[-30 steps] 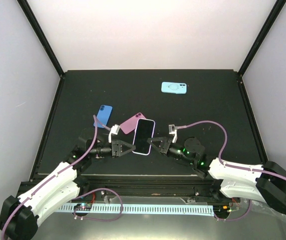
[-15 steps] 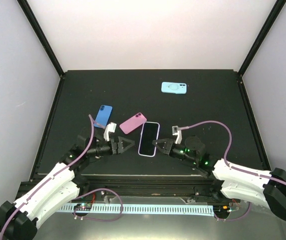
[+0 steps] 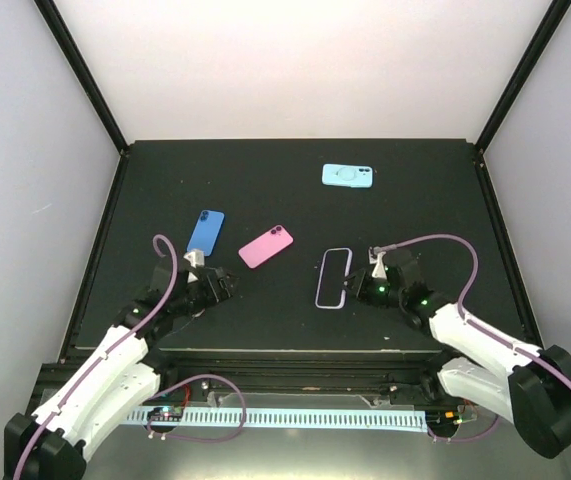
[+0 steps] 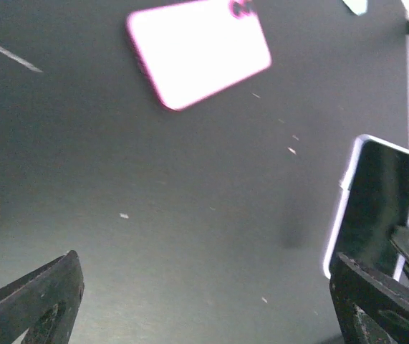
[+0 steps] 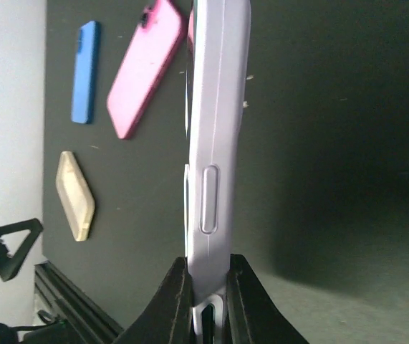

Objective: Put the phone into the phone case

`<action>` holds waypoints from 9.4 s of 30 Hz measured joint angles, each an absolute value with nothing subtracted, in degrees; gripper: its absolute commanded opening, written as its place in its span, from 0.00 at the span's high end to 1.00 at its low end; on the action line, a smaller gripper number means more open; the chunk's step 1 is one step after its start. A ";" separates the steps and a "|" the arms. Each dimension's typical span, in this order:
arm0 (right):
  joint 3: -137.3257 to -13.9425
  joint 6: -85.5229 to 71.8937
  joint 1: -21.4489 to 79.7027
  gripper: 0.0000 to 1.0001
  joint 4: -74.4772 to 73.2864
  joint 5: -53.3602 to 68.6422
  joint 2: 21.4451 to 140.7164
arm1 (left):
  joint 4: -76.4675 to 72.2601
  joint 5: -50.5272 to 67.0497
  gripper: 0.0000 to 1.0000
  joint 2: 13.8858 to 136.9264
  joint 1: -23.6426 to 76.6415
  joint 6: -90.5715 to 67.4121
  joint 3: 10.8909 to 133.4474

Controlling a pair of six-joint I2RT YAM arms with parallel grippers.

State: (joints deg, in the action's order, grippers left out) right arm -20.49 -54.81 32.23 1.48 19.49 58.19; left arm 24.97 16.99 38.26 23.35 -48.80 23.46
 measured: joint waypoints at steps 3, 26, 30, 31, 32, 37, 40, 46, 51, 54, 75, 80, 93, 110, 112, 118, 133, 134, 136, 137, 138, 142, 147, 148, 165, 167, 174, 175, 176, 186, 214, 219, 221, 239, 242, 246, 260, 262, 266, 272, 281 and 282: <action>-21.26 -51.66 27.92 0.94 -2.79 21.91 58.98 | 27.46 13.17 0.11 38.46 20.78 -49.45 23.49; -24.51 -39.59 16.19 0.66 -16.86 24.43 66.39 | 29.43 2.87 0.26 54.46 12.05 -53.39 25.26; -24.53 -39.44 16.05 0.56 -18.02 22.90 66.13 | 29.02 2.09 0.31 57.95 12.05 -54.24 26.04; -24.53 -39.42 16.03 0.53 -18.44 22.46 65.84 | 28.88 1.89 0.34 58.87 12.05 -54.33 26.35; -24.58 -39.40 16.01 0.50 -18.81 22.06 65.43 | 28.86 1.61 0.36 60.05 12.05 -54.46 26.87; -24.95 -39.48 16.01 0.39 -20.69 20.10 62.04 | 28.12 1.19 0.44 64.10 12.05 -54.83 28.64; -24.99 -39.62 16.01 0.36 -21.52 19.55 59.48 | 27.31 0.91 0.54 65.25 12.05 -55.11 29.02; -25.02 -40.05 16.01 0.35 -22.72 19.53 54.78 | 25.91 -0.12 0.60 68.25 12.01 -55.35 29.12; -24.93 -40.84 16.01 0.36 -22.68 19.62 51.00 | 25.10 -0.27 0.70 70.74 12.01 -55.33 30.06; -24.62 -41.08 16.01 0.36 -22.61 19.64 49.60 | 24.69 -0.27 0.84 72.20 12.01 -55.29 30.65; -22.65 -43.88 16.01 0.37 -22.24 21.19 42.59 | 24.40 9.52 0.99 61.82 14.68 -48.05 29.85; -22.11 -43.92 16.01 0.38 -21.47 21.39 41.12 | 22.72 13.85 0.98 52.51 19.81 -44.10 27.77; -20.99 -45.08 16.01 0.38 -19.66 22.00 41.12 | 14.87 21.26 0.99 57.14 37.41 -36.88 28.38; -19.77 -45.12 16.01 0.39 -19.40 22.06 41.15 | 7.88 20.53 0.90 78.30 46.30 -37.04 33.67; -19.55 -45.12 15.99 0.39 -19.29 22.09 41.19 | 7.40 20.53 0.80 79.75 46.72 -37.12 34.52; -19.53 -45.12 16.01 0.39 -19.16 22.28 41.19 | 7.07 19.97 0.46 80.64 47.29 -37.04 36.47; -19.35 -45.15 16.01 0.39 -18.39 23.62 40.71 | 20.49 3.38 0.01 81.91 41.95 -27.94 50.50; -19.35 -45.15 16.01 0.39 -18.37 23.73 40.47 | 21.17 2.57 0.01 82.89 40.88 -26.98 51.51; -19.35 -45.15 16.01 0.39 -18.41 23.92 40.12 | 22.13 2.11 0.01 84.97 38.81 -25.41 53.06; -19.35 -45.12 16.01 0.39 -18.39 24.03 40.01 | 22.72 2.11 0.01 86.54 37.43 -24.45 54.17; -19.35 -45.15 16.01 0.39 -18.39 24.14 39.94 | 23.00 2.11 0.01 87.99 36.45 -23.70 55.09; -19.35 -45.12 16.01 0.39 -18.41 24.36 39.94 | 23.77 2.11 0.01 93.34 32.99 -20.71 58.52; -19.35 -45.15 16.01 0.39 -18.44 24.56 39.79 | 23.97 2.83 0.01 99.18 29.58 -17.96 62.08; -19.35 -45.12 15.99 0.39 -18.41 24.56 39.77 | 24.03 2.94 0.01 100.03 29.06 -17.58 62.57; -18.46 -45.30 16.01 0.39 -17.76 25.30 40.07 | 27.09 3.79 0.01 108.79 26.59 -11.97 68.29; -18.39 -45.30 16.01 0.39 -17.69 25.45 40.07 | 27.16 4.49 0.01 108.75 26.57 -11.92 68.23; -17.89 -45.45 16.01 0.39 -16.19 26.04 40.45 | 27.18 6.72 0.07 104.66 27.44 -12.38 63.24; -17.72 -45.54 16.01 0.39 -15.92 26.13 40.49 | 27.40 6.79 0.07 103.98 27.81 -12.53 62.46; -17.50 -45.58 16.01 0.39 -15.62 26.20 40.47 | 27.73 6.79 0.07 103.44 28.27 -12.67 61.87; -15.70 -46.83 16.01 0.39 -14.98 27.18 39.11 | 31.99 1.37 0.01 103.83 31.55 -12.64 63.57; -15.27 -47.11 16.01 0.39 -13.80 27.29 38.61 | 33.15 -2.76 0.40 116.16 31.57 -10.09 78.56; -15.29 -47.55 16.01 0.39 -13.02 27.88 39.29 | 32.64 -2.39 0.51 115.79 31.57 -10.26 78.00; -15.29 -47.77 16.10 0.39 -12.75 28.21 39.27 | 31.90 -1.93 0.53 115.02 31.55 -10.35 76.84; -15.75 -53.19 29.91 0.43 -8.12 23.09 40.49 | 25.41 19.81 0.64 94.63 29.39 -21.02 59.92; -17.08 -54.57 34.94 0.46 -6.35 20.40 43.20 | 21.28 24.16 0.65 91.48 29.26 -24.80 56.36; -20.25 -56.10 42.04 0.50 -3.86 16.47 48.42 | 14.57 29.28 0.66 89.47 29.28 -30.85 50.65; -35.92 -58.63 55.94 0.57 1.34 7.46 70.54 | 4.75 34.30 0.67 88.20 31.66 -40.32 44.64; -36.53 -58.87 56.23 0.58 0.43 6.22 71.55 | 4.49 34.54 0.67 87.79 31.92 -40.82 44.38; -37.12 -59.20 56.62 0.59 -1.04 4.21 72.27 | 3.99 34.59 0.68 87.70 31.92 -41.21 44.10; -37.89 -59.53 57.21 0.70 -2.94 2.70 73.73 | 3.16 34.92 0.68 87.70 31.97 -42.11 44.03; -37.78 -60.86 57.60 0.99 -4.38 1.06 75.05 | 1.93 35.27 0.55 86.89 31.88 -42.92 43.16; -37.74 -60.75 57.47 0.99 -4.58 0.91 74.91 | 1.69 34.94 0.50 86.48 31.86 -42.94 42.94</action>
State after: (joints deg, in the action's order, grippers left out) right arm -37.74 -60.75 57.47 -4.58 0.91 74.91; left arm 1.69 34.94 86.48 31.86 -42.94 42.94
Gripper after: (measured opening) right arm 0.047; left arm 0.759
